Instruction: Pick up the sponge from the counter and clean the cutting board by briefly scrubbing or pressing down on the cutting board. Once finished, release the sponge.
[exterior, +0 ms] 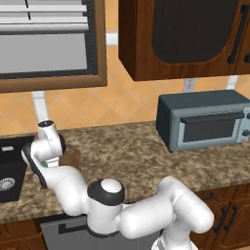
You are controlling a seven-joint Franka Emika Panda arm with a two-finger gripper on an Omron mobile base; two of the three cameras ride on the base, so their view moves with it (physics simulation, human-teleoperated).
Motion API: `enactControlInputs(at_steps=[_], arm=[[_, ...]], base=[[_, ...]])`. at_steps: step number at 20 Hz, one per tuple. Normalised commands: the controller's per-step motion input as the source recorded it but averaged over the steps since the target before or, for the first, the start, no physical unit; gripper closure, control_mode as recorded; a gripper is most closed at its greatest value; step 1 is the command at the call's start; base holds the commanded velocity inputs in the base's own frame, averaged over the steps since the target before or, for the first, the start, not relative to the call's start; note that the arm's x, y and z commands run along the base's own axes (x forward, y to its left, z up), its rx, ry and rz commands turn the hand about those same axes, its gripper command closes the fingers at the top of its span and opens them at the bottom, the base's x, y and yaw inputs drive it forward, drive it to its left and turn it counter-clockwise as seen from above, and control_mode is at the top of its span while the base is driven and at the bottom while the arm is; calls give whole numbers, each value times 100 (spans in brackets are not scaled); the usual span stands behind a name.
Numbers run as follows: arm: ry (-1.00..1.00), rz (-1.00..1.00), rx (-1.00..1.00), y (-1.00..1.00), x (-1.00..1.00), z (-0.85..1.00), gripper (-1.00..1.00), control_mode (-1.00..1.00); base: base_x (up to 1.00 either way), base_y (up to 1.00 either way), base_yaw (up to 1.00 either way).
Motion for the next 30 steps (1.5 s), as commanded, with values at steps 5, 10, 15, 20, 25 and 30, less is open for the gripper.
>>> enactControlInputs(at_steps=[5,10,15,20,25,30], arm=[[-3,0,0,-6,57,-29,100,-100],[-1,0,0,-10,57,-25,100,-100],[0,0,0,-20,53,-25,100,-100],[0,0,0,-22,52,-25,100,-100],[0,0,0,-12,48,-13,100,-100],[1,0,0,-21,27,-11,100,-100]], base=[[0,0,0],[0,0,0],[0,0,0],[0,0,0],[0,0,0],[0,0,0]])
